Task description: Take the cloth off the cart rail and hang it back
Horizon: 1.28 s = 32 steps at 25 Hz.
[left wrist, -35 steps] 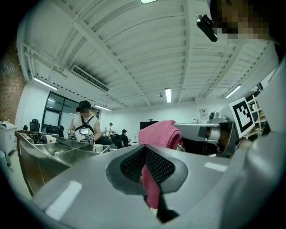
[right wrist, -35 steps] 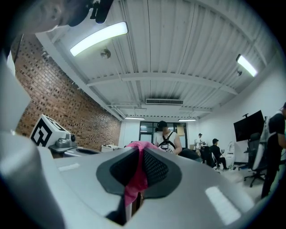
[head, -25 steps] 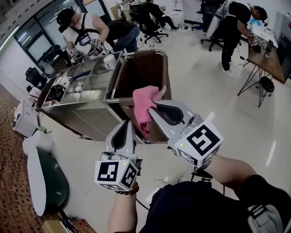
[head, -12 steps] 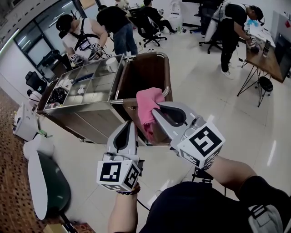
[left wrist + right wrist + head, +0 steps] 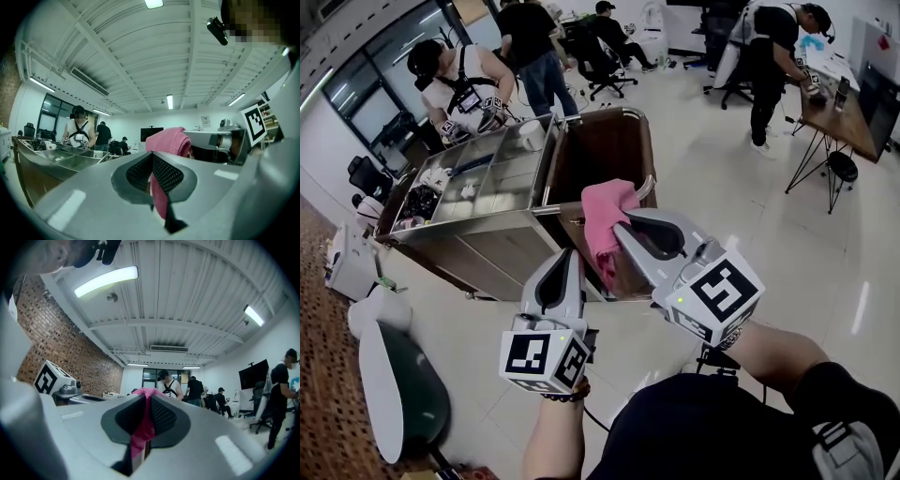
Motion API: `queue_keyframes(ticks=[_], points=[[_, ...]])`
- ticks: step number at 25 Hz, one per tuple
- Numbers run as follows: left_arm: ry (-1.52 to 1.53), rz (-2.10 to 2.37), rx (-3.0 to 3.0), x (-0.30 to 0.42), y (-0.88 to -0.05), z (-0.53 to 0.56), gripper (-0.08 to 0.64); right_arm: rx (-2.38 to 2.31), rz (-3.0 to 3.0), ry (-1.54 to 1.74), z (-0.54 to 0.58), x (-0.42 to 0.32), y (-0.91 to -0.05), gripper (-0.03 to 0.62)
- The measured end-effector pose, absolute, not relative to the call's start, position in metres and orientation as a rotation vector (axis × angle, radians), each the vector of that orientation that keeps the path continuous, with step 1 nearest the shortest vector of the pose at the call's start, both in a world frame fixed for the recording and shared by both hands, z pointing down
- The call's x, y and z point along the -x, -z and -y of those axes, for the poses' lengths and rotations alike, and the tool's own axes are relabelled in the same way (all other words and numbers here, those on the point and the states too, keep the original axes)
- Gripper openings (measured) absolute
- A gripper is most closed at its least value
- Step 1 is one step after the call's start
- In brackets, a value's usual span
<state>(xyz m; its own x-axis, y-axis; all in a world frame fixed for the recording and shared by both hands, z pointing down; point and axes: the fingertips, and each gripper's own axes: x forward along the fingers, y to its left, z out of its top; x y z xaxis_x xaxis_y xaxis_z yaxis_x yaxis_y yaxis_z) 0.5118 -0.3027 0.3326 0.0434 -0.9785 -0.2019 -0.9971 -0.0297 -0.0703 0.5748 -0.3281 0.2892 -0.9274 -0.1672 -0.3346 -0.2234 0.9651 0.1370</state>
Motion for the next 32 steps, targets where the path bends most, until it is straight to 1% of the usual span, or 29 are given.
queue_keyframes(ticks=[7,16,26,32], points=[[-0.150,-2.042,2.124,-0.503,-0.332,0.289,0.003,0.282,-2.796,-0.260,0.313,-0.565,-0.286,0.026],[-0.172,-2.102,2.063,-0.463,-0.331,0.253,0.003,0.210,-2.803,-0.273,0.279,-0.526,-0.283,0.026],[-0.184,-2.184,1.942,-0.396,-0.325,0.184,0.003,0.071,-2.805,-0.270,0.218,-0.457,-0.278,0.026],[-0.181,-2.265,1.828,-0.343,-0.327,0.129,0.003,-0.061,-2.793,-0.261,0.169,-0.399,-0.280,0.026]])
